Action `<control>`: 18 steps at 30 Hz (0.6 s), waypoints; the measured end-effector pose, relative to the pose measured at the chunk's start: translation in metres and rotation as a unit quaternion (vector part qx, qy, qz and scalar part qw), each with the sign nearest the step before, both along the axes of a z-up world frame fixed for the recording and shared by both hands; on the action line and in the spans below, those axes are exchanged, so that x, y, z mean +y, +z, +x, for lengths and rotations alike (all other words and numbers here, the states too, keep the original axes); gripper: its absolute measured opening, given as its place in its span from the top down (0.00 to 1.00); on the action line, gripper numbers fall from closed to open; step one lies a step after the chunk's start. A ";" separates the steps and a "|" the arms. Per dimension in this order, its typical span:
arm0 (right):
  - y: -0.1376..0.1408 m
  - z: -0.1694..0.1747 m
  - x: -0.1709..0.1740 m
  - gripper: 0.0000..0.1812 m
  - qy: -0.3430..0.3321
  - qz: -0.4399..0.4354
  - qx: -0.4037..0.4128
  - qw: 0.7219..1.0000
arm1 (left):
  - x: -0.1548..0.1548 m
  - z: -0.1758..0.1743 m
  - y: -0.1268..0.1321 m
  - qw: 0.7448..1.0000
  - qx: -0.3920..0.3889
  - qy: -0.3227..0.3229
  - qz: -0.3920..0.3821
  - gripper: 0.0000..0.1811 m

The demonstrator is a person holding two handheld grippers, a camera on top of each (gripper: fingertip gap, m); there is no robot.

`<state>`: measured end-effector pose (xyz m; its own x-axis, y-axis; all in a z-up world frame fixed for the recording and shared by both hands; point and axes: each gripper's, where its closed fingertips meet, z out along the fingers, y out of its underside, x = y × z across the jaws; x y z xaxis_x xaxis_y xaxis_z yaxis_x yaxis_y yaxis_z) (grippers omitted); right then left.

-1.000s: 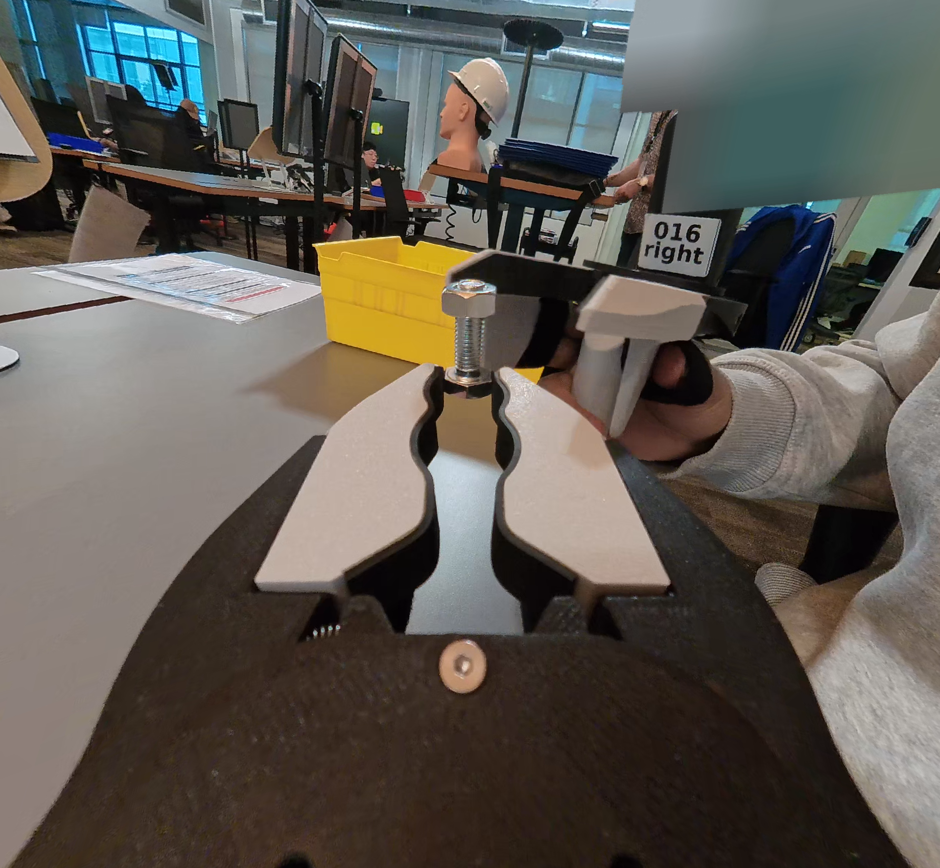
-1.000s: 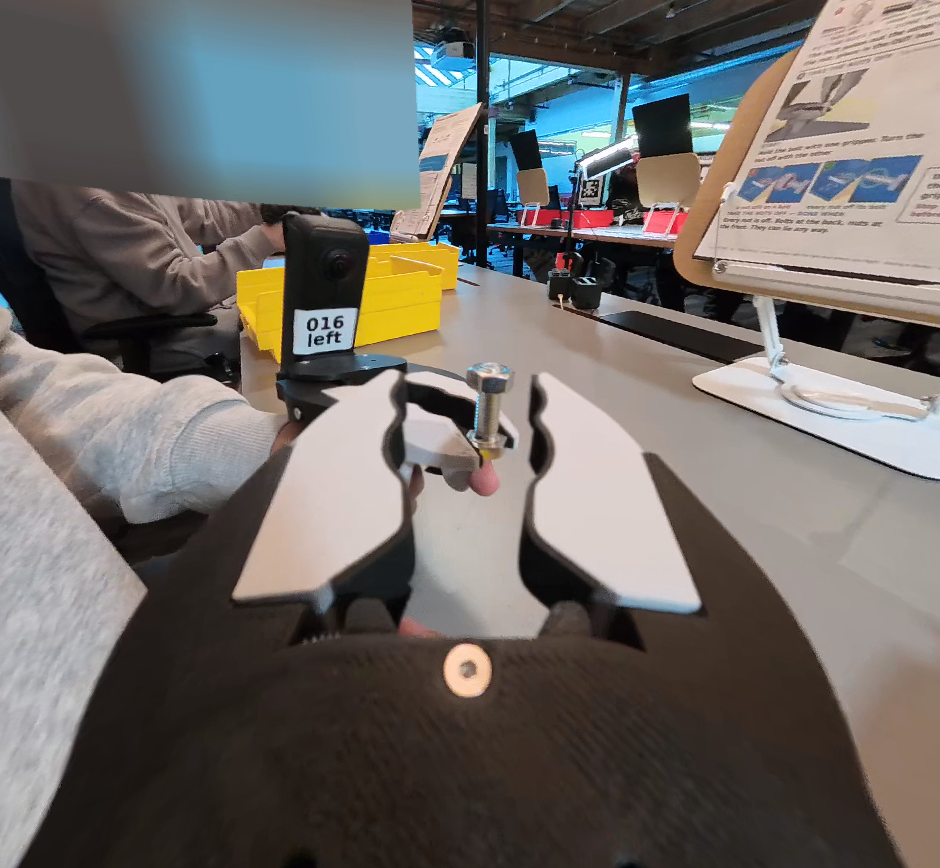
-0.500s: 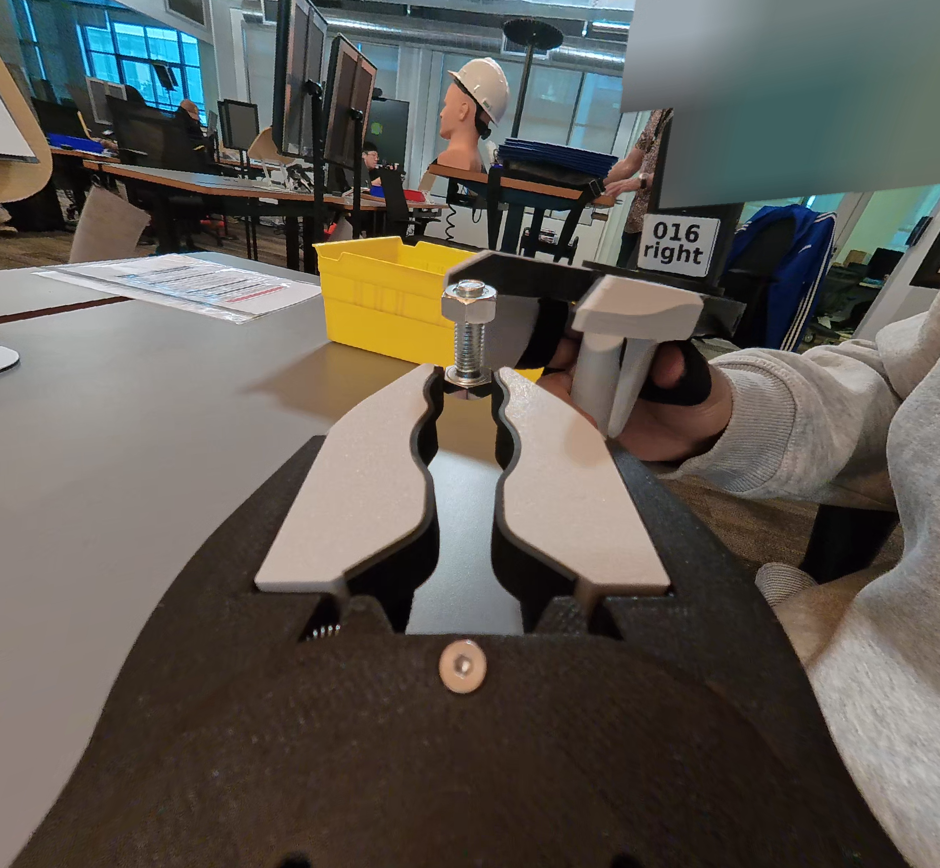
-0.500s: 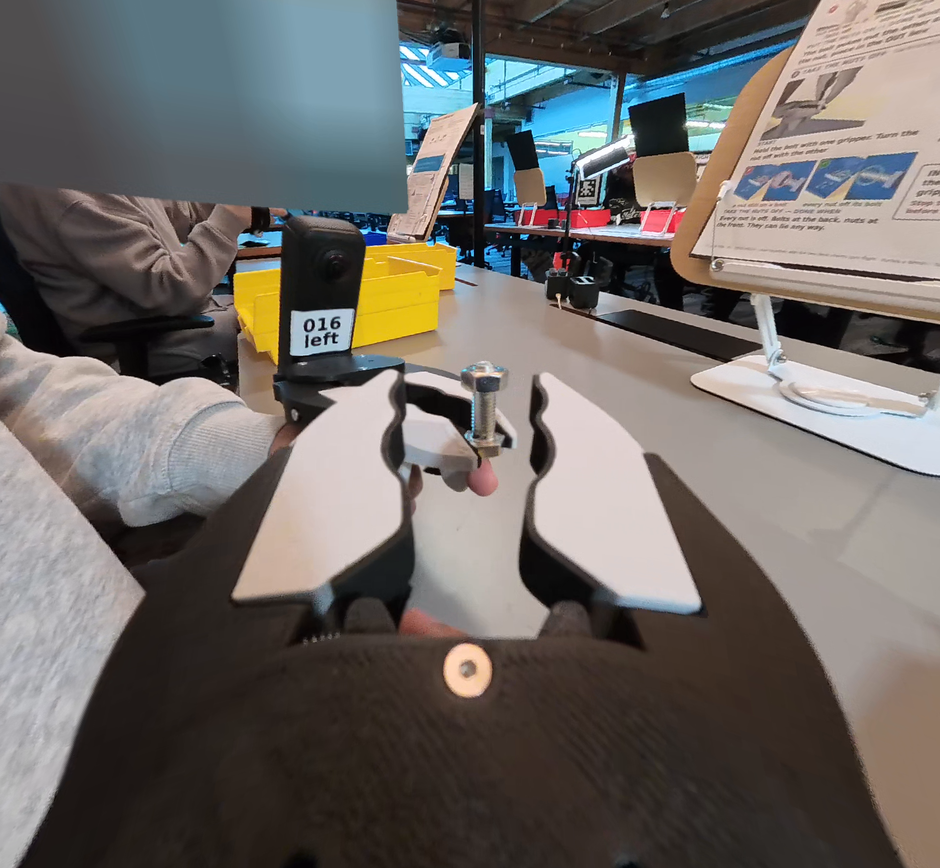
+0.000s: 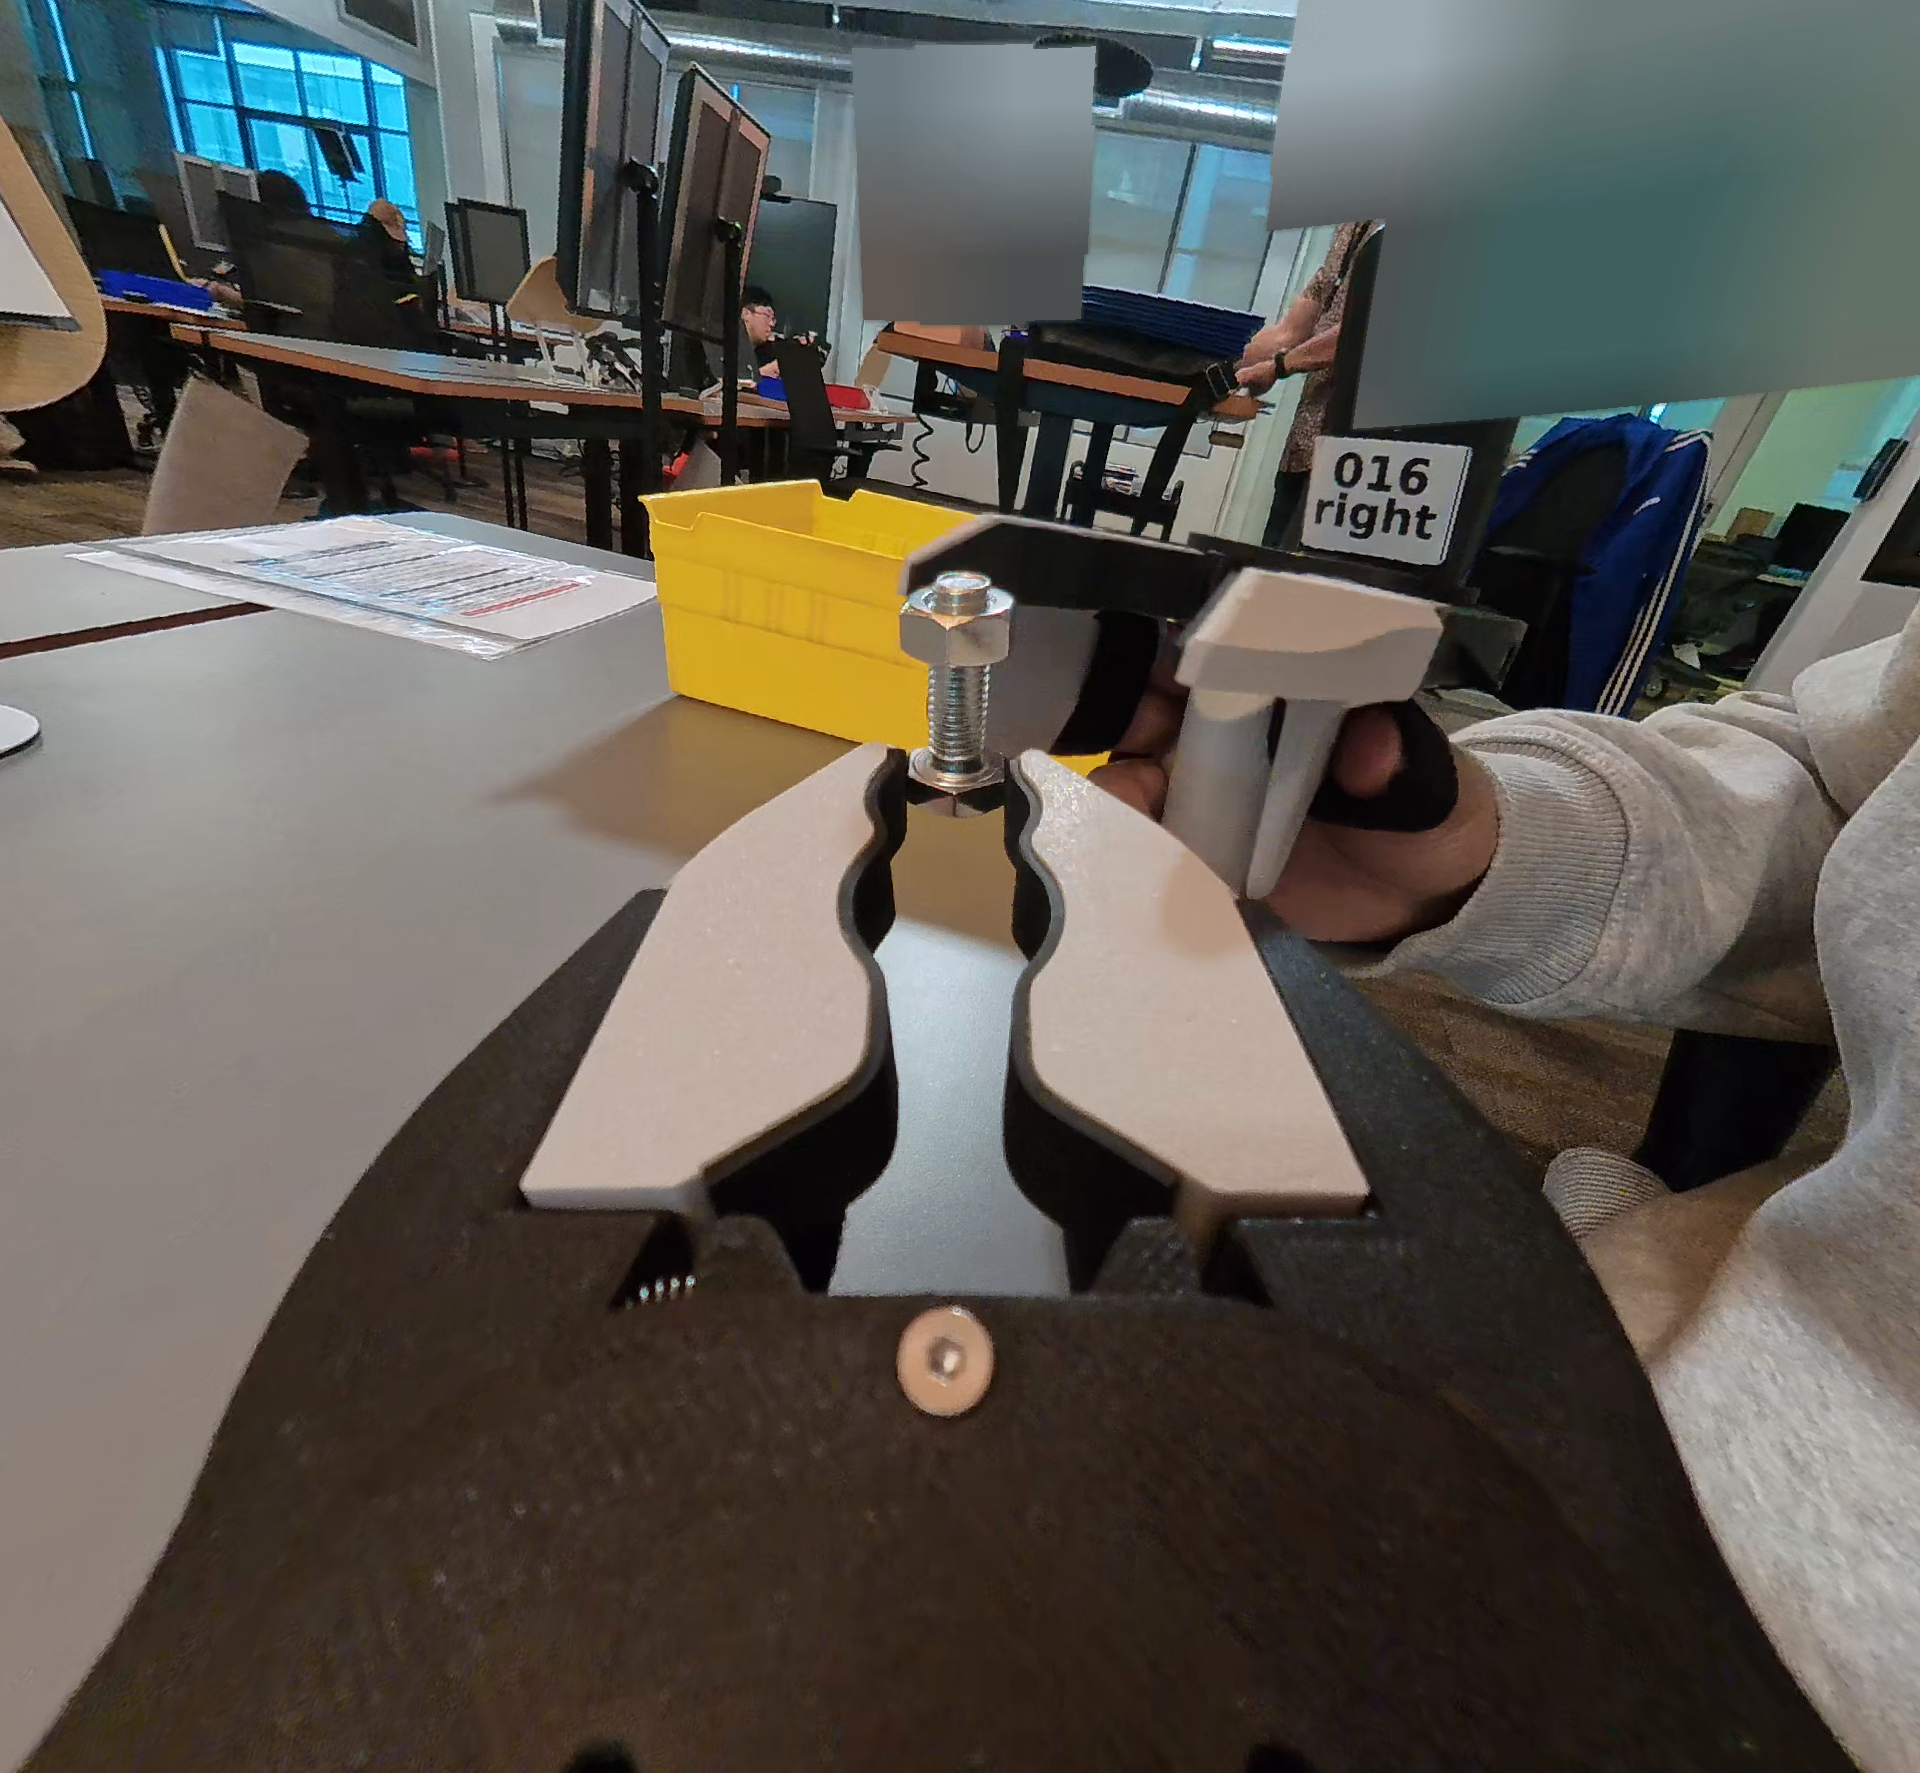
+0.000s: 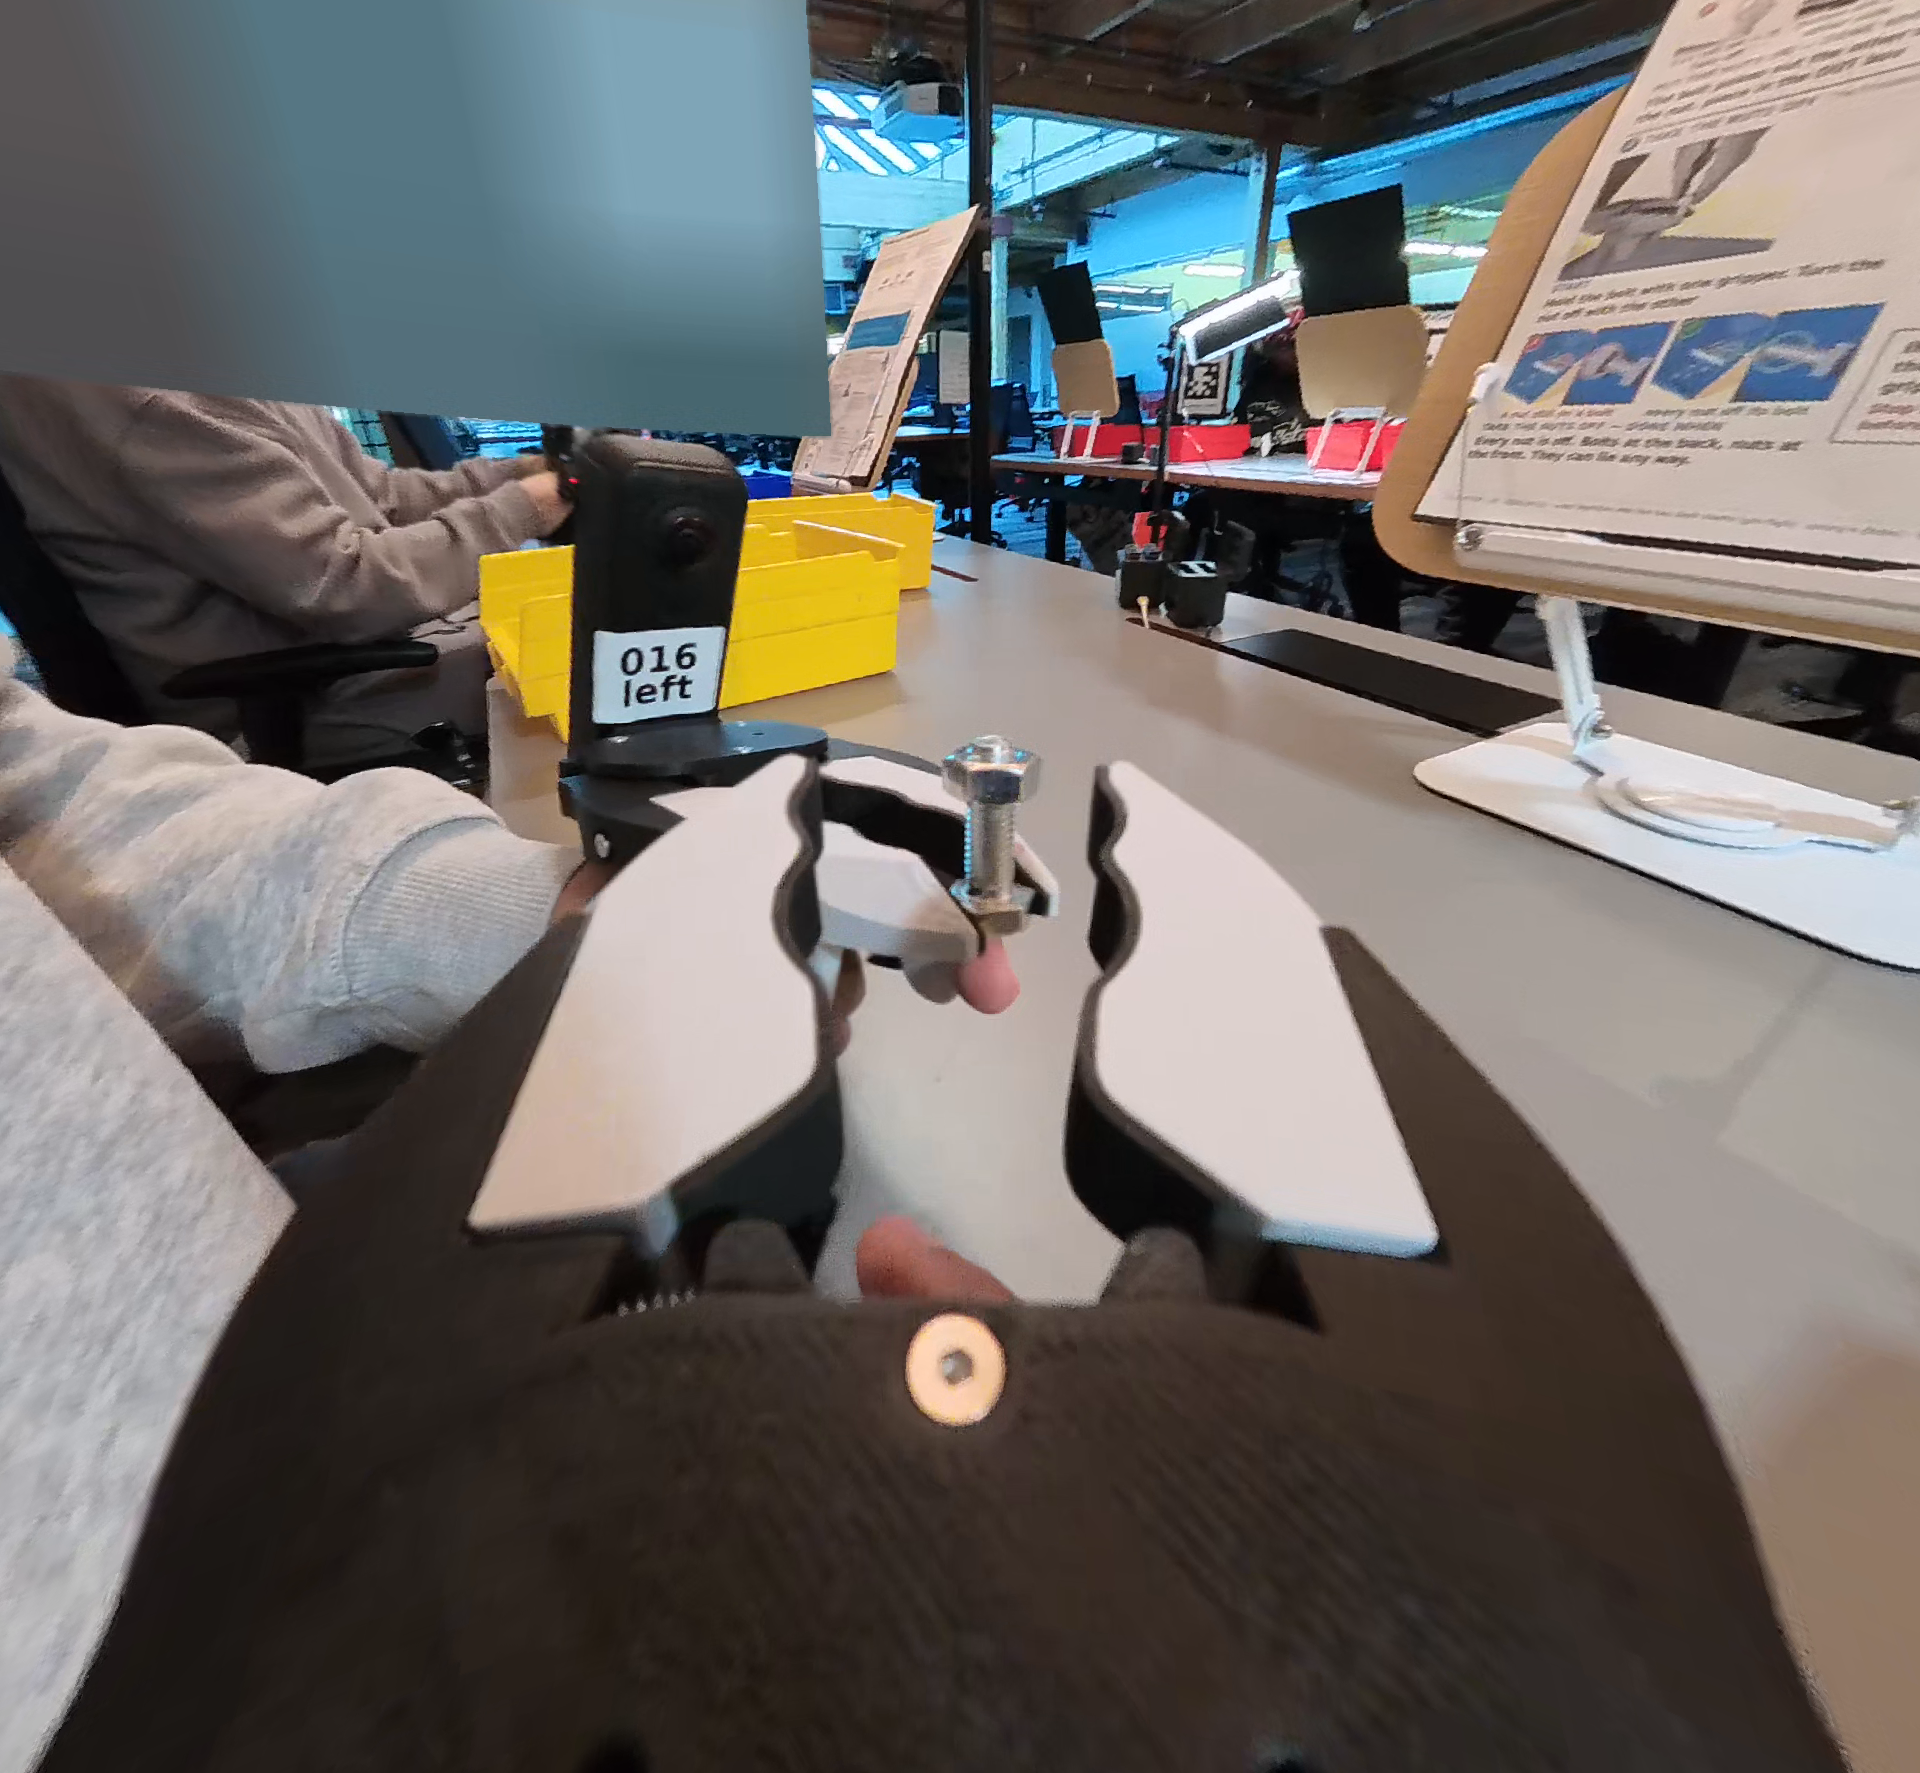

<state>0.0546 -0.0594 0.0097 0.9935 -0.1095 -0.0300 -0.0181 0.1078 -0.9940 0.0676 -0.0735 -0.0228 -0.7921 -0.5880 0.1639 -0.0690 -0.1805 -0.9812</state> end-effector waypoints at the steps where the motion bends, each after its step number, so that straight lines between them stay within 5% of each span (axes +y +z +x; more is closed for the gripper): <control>1: -0.001 -0.003 0.001 0.73 0.007 -0.004 0.000 1.000 | 0.000 0.000 0.000 1.000 0.001 0.000 0.000 0.90; 3: -0.002 -0.008 0.002 0.78 0.019 -0.012 -0.009 1.000 | 0.000 0.000 0.000 1.000 0.002 0.000 0.000 0.90; 5: 0.000 -0.014 -0.002 0.98 0.030 -0.022 -0.024 0.999 | 0.000 0.000 -0.001 1.000 0.004 0.000 -0.001 0.90; 6: 0.002 -0.015 -0.004 1.00 0.029 -0.020 -0.029 0.999 | 0.000 0.000 -0.001 1.000 0.005 0.000 -0.001 0.90; 9: 0.003 -0.010 -0.004 0.97 0.015 -0.012 -0.029 0.999 | 0.000 0.000 -0.001 1.000 0.005 0.000 -0.001 0.90; 13: 0.003 -0.001 -0.003 0.78 -0.011 -0.002 -0.024 1.000 | 0.000 0.000 -0.001 1.000 0.005 0.001 0.001 0.90; 18: -0.003 -0.001 0.001 0.77 -0.008 -0.014 -0.018 1.000 | -0.001 0.000 -0.002 1.000 0.008 -0.001 0.003 0.90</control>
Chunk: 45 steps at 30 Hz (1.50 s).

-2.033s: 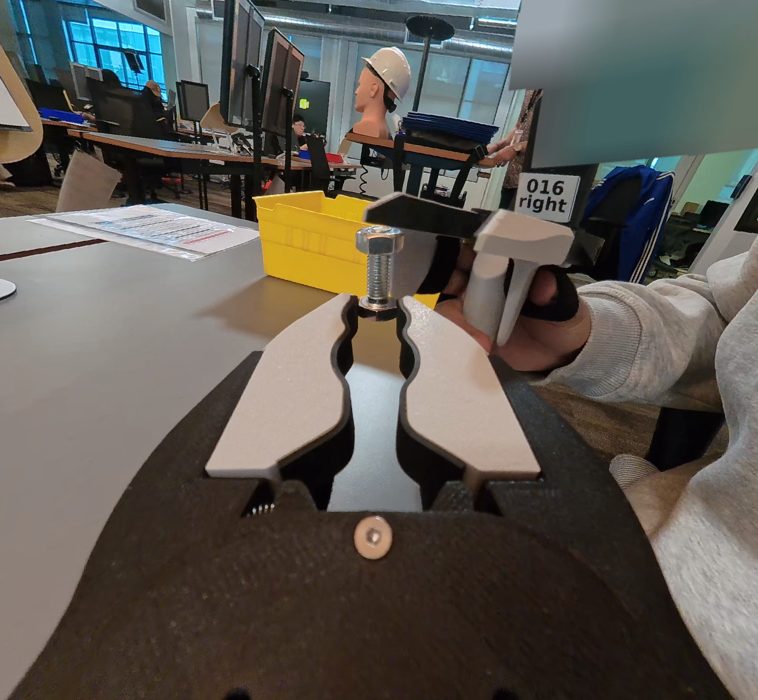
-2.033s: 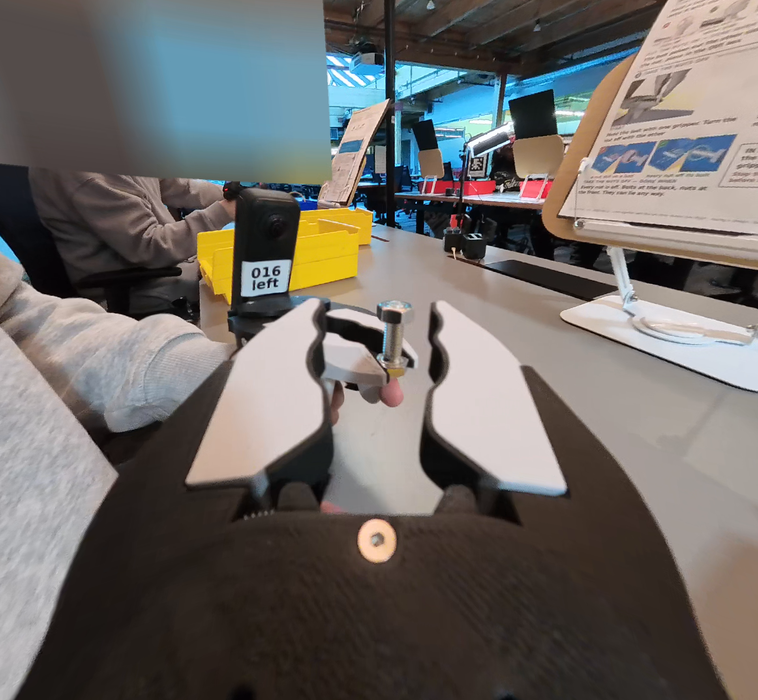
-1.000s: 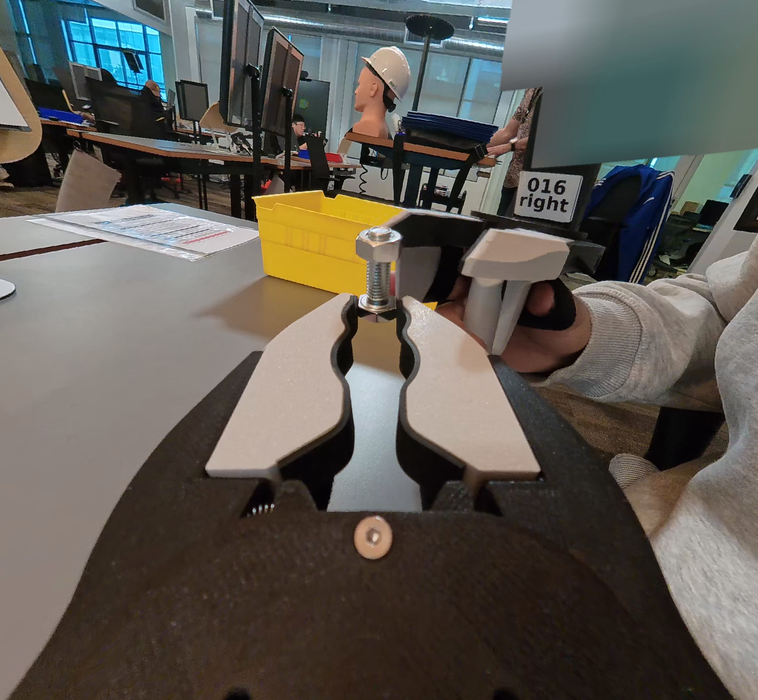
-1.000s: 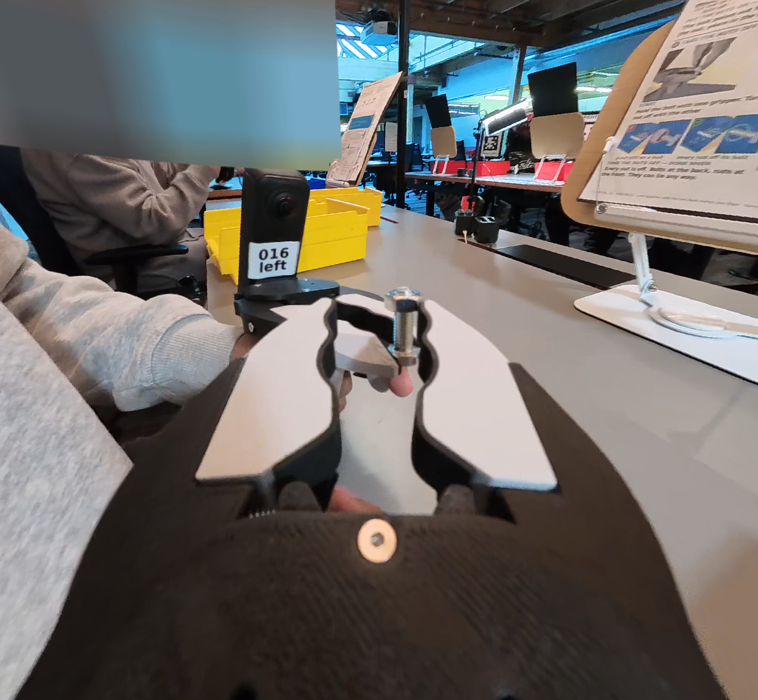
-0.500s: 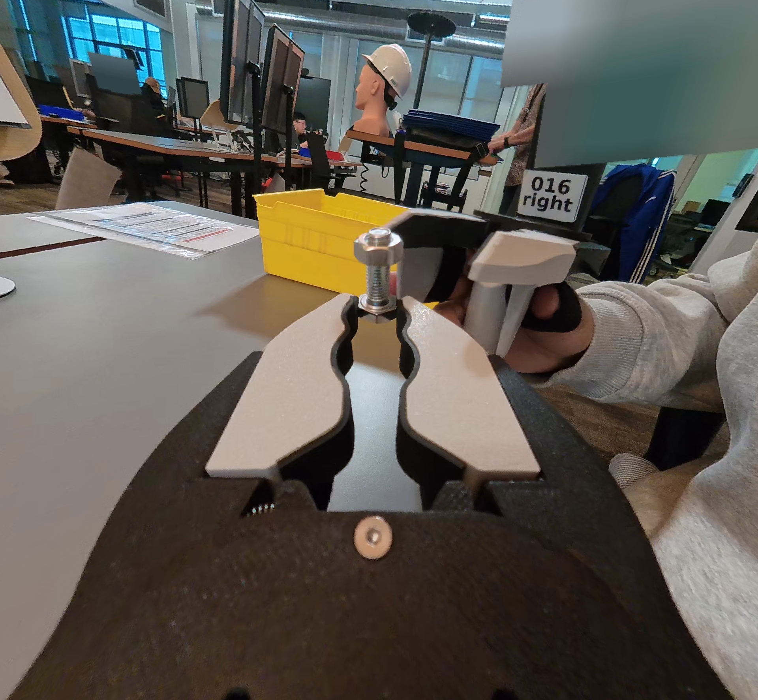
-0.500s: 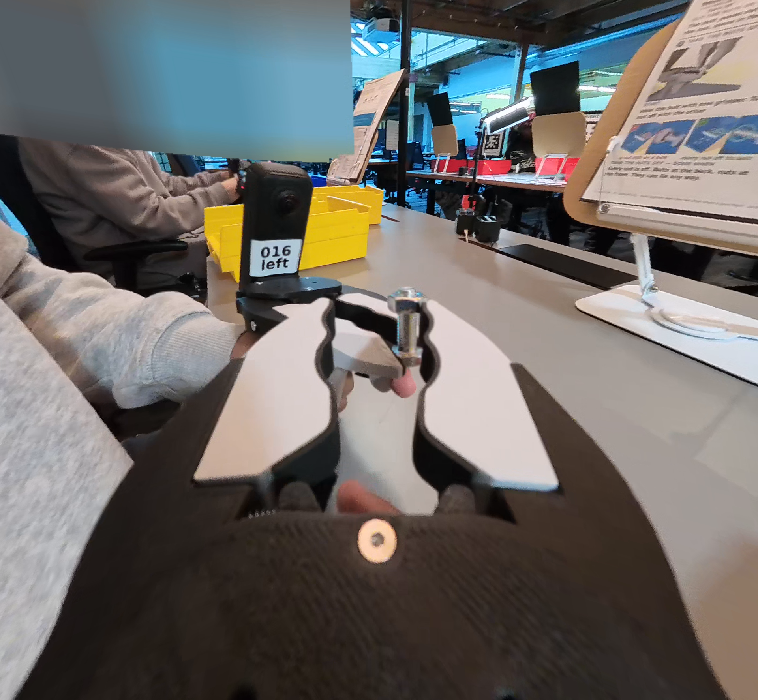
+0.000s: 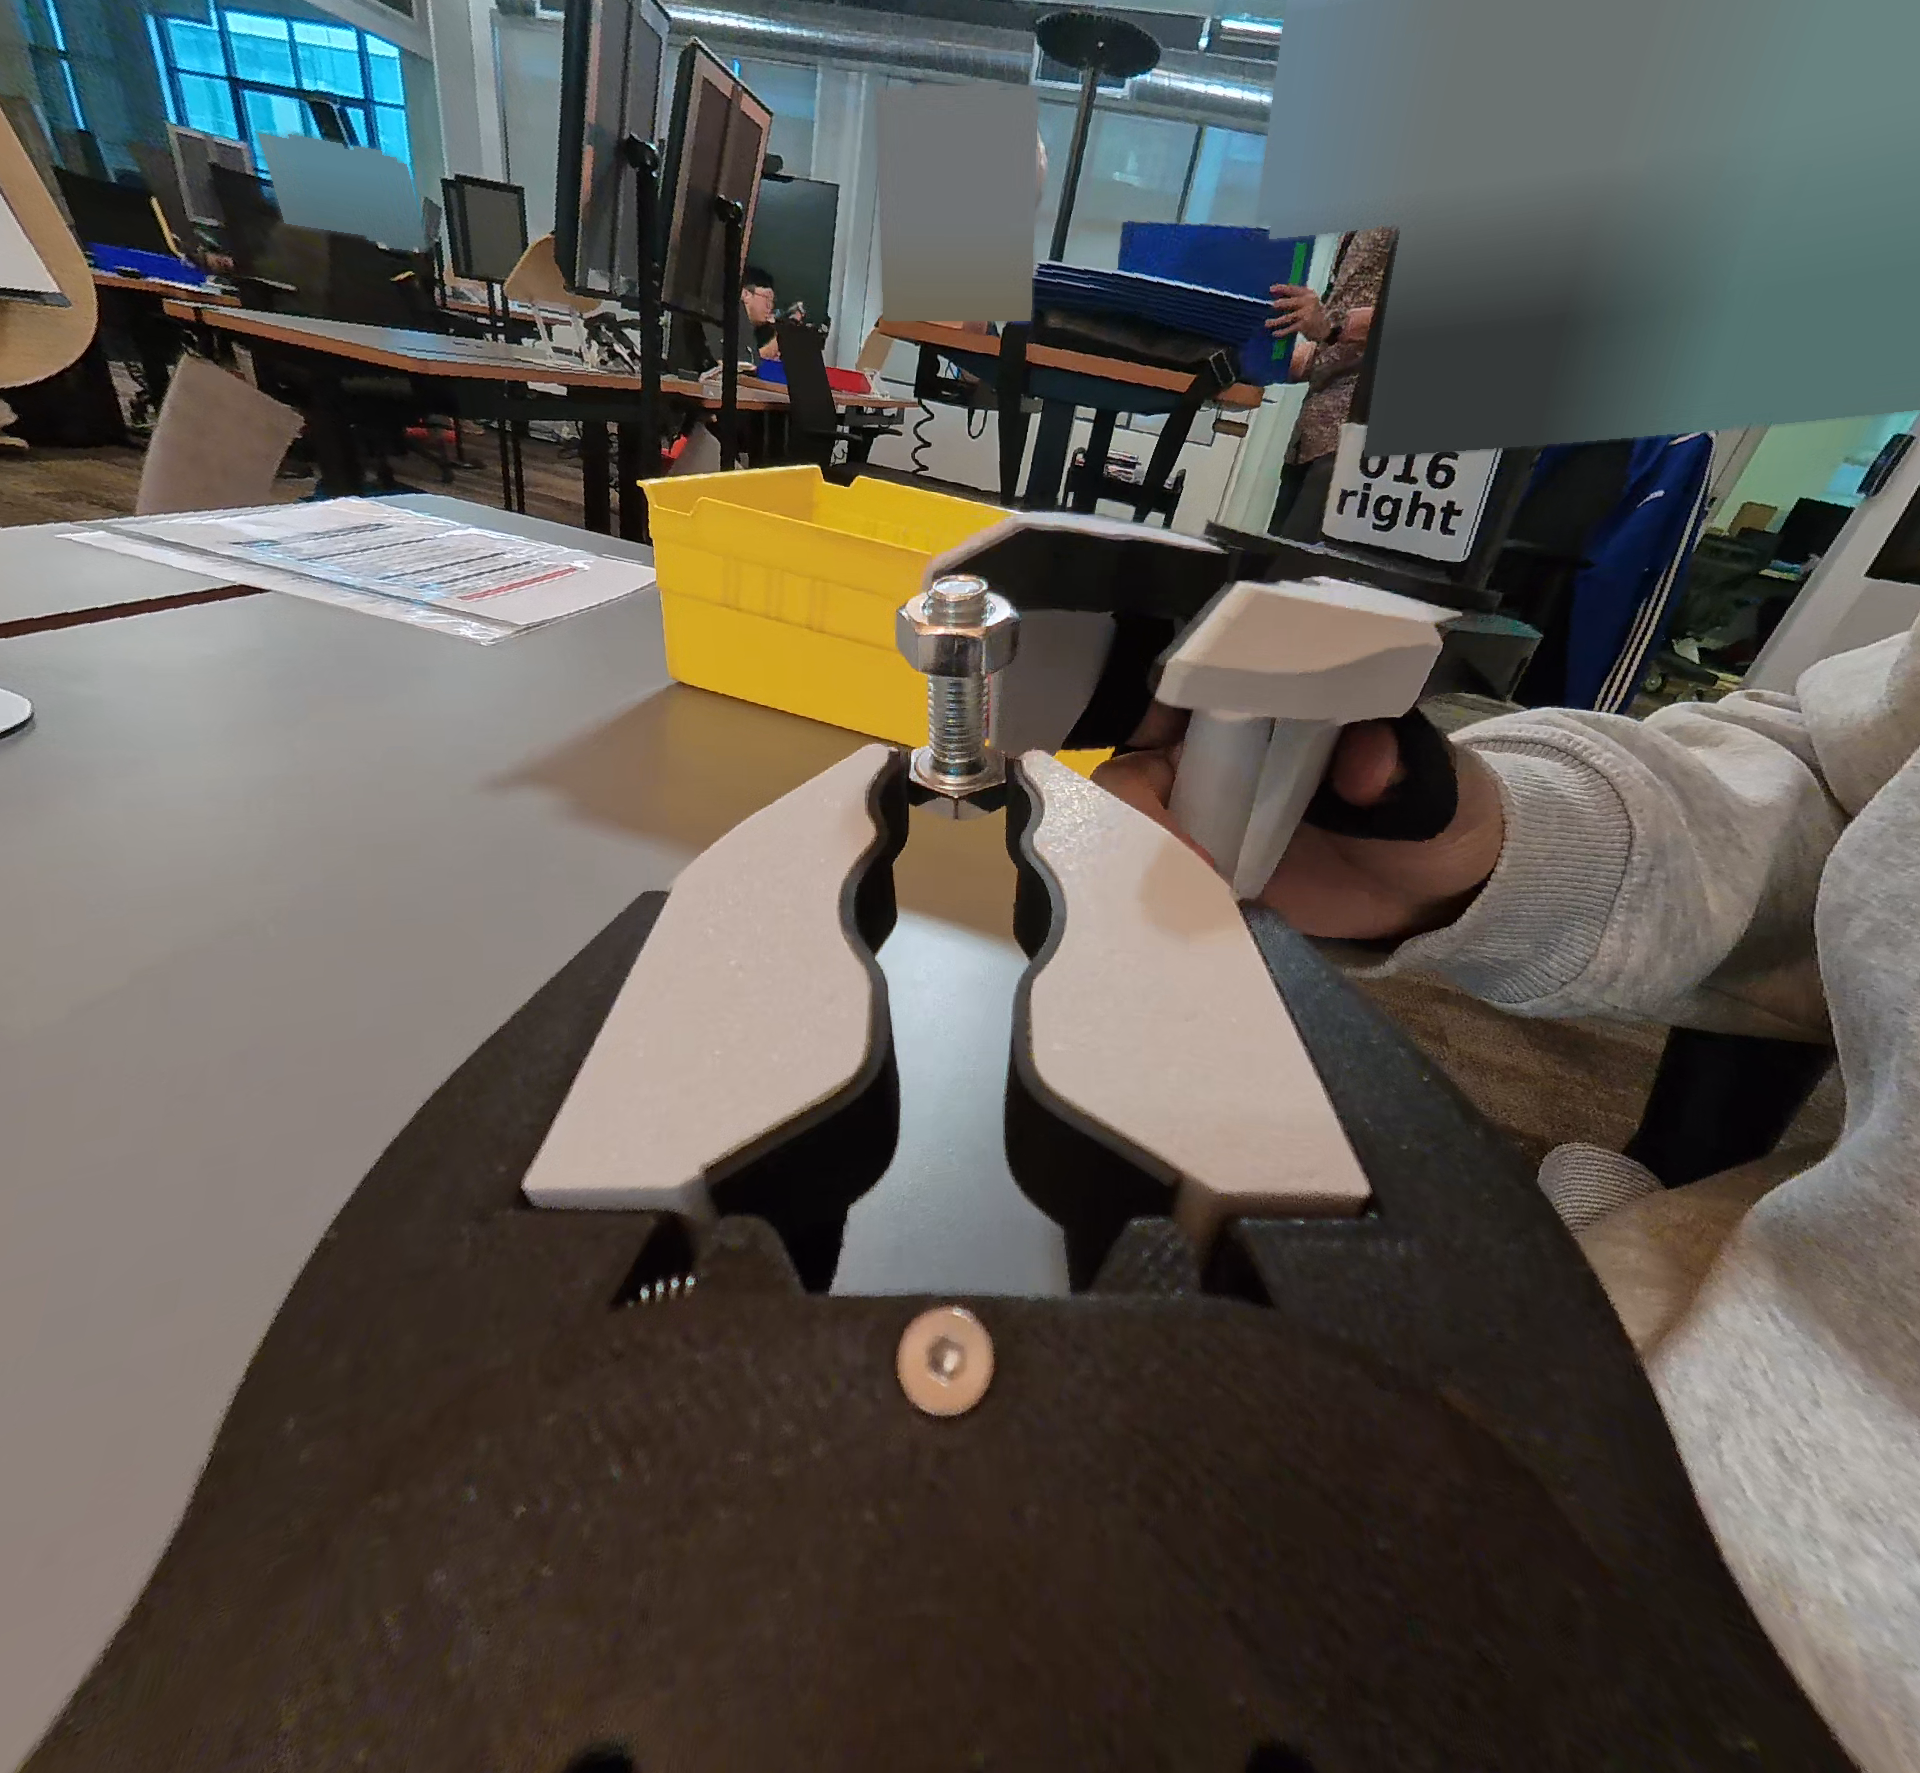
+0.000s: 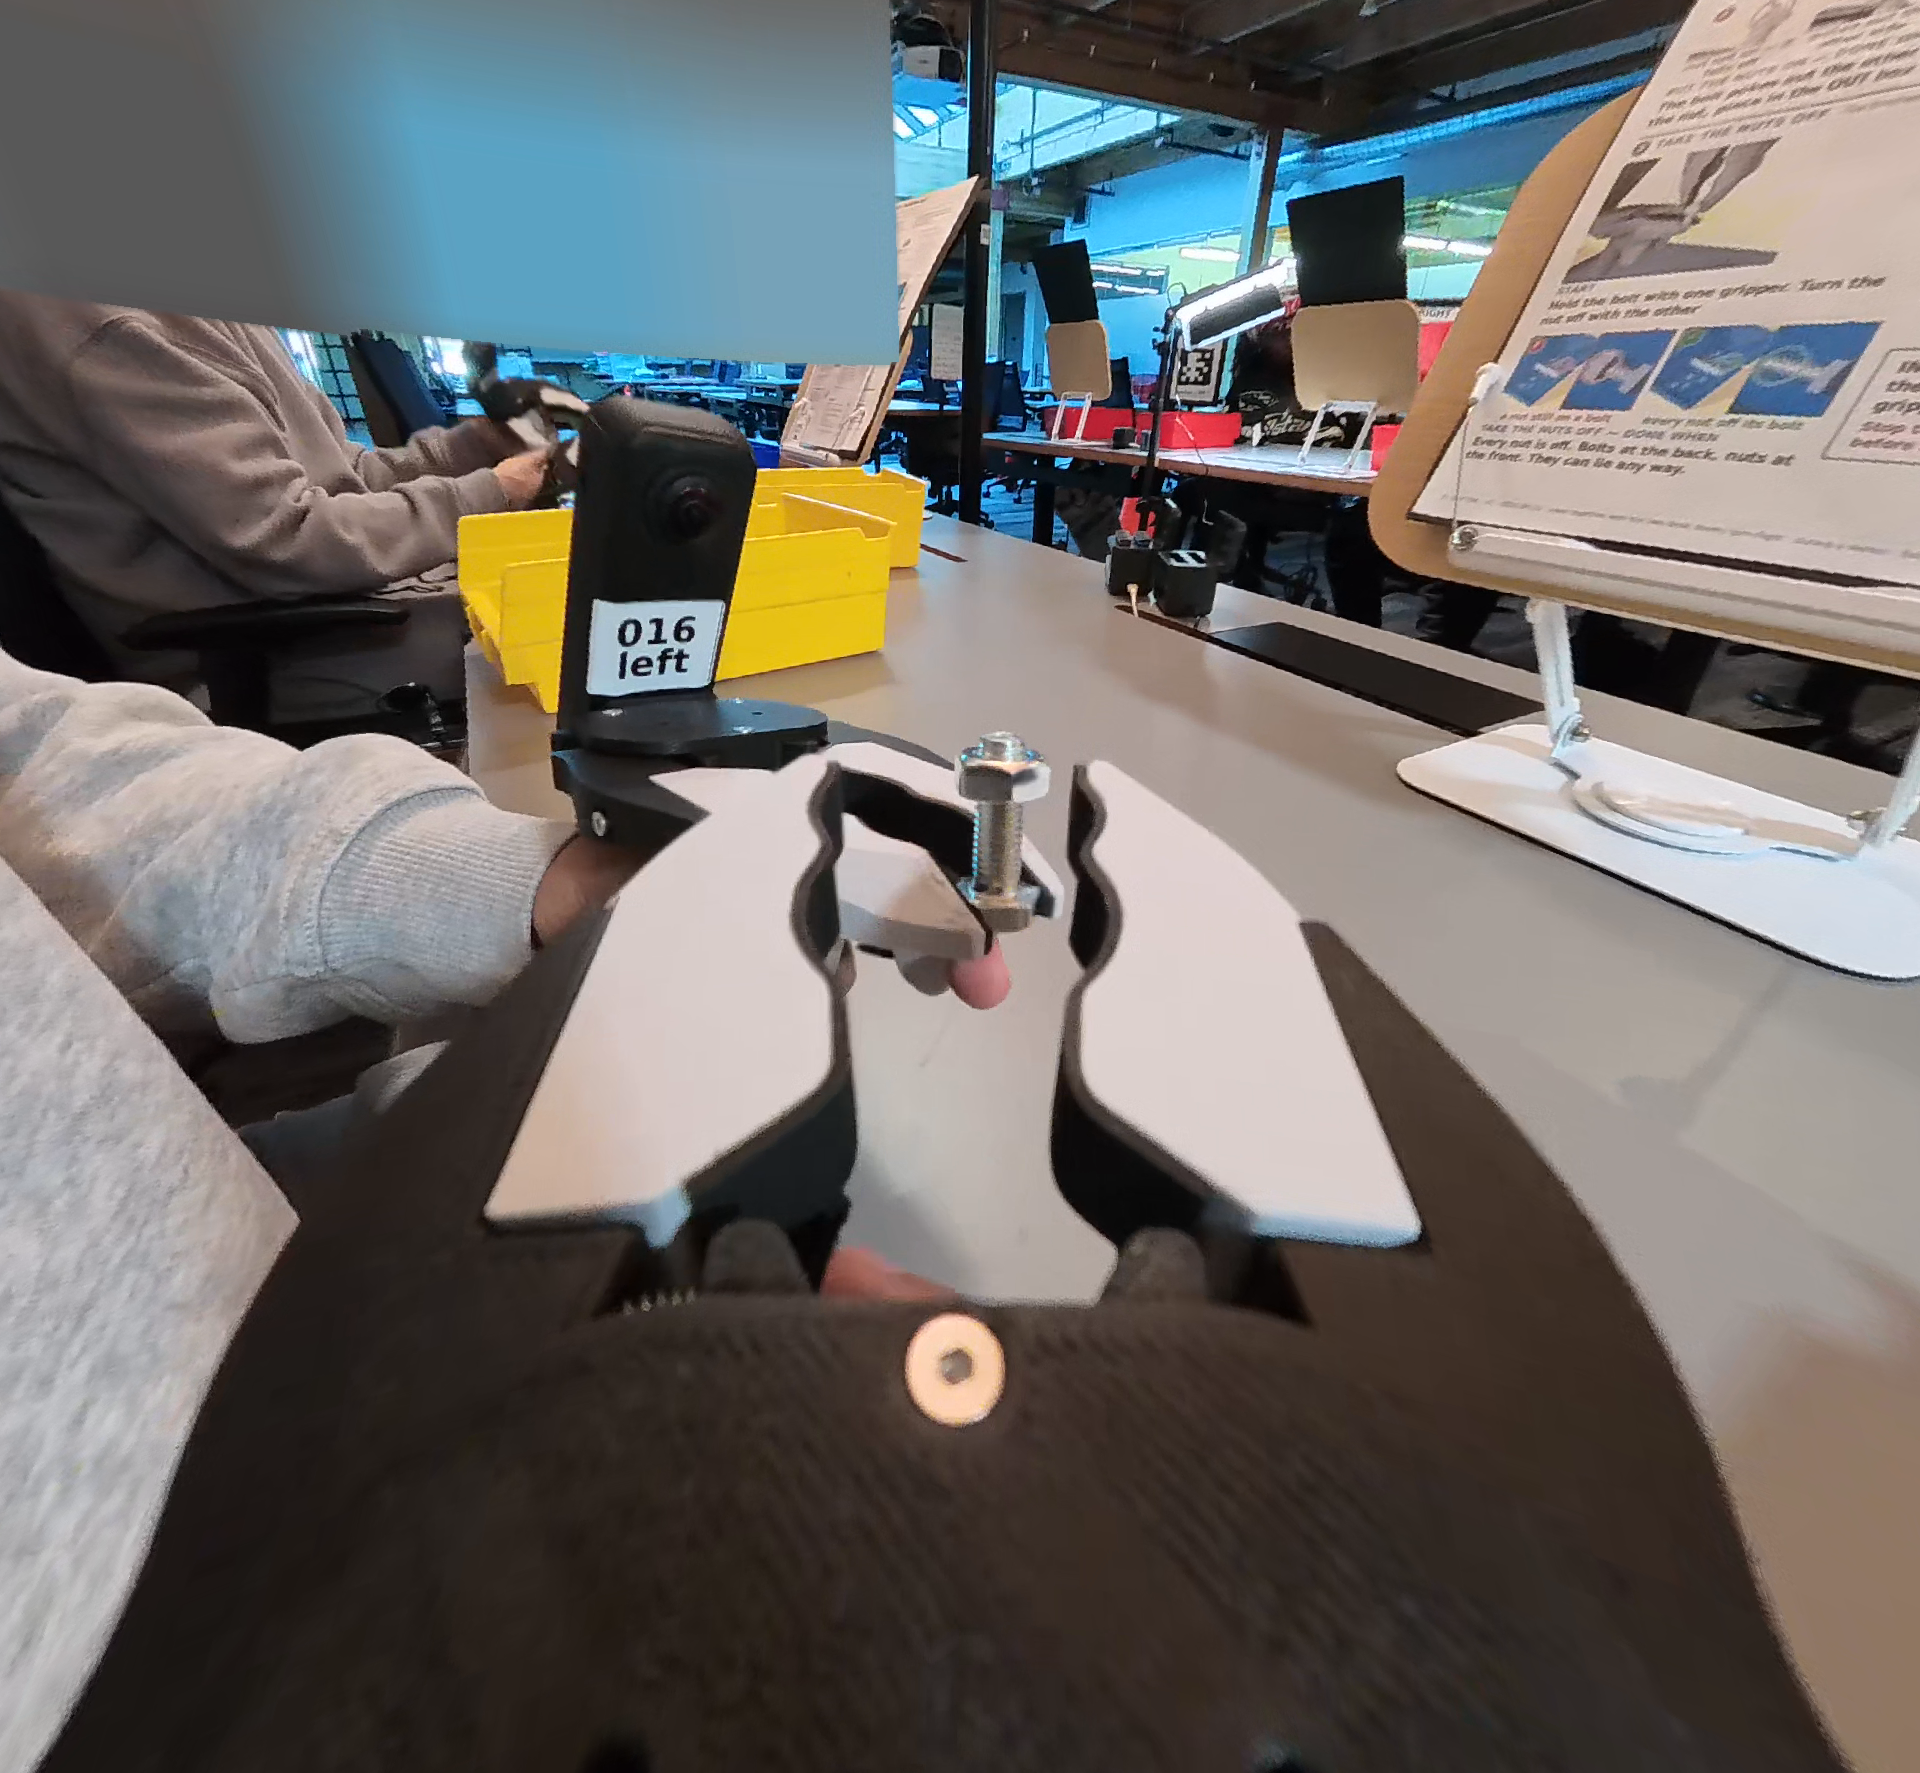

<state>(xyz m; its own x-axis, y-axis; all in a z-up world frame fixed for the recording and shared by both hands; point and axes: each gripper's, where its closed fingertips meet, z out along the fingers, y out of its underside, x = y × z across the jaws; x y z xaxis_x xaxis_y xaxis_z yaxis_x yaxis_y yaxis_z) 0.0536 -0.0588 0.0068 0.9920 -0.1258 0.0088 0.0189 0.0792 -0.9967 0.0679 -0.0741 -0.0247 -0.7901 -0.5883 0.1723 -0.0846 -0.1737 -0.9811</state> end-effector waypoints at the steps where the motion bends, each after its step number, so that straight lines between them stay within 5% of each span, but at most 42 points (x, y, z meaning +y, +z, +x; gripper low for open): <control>1: -0.001 0.000 0.001 0.76 0.000 -0.004 0.001 1.000 | 0.000 0.000 0.000 1.000 0.000 -0.001 0.001 0.90; 35: -0.004 0.011 -0.003 0.90 -0.016 -0.004 0.030 0.999 | -0.005 -0.003 -0.001 1.000 -0.003 -0.010 0.014 0.90; 45: -0.001 0.012 -0.005 0.83 -0.009 0.013 0.051 0.999 | -0.003 -0.002 0.000 1.000 -0.002 -0.007 0.007 0.90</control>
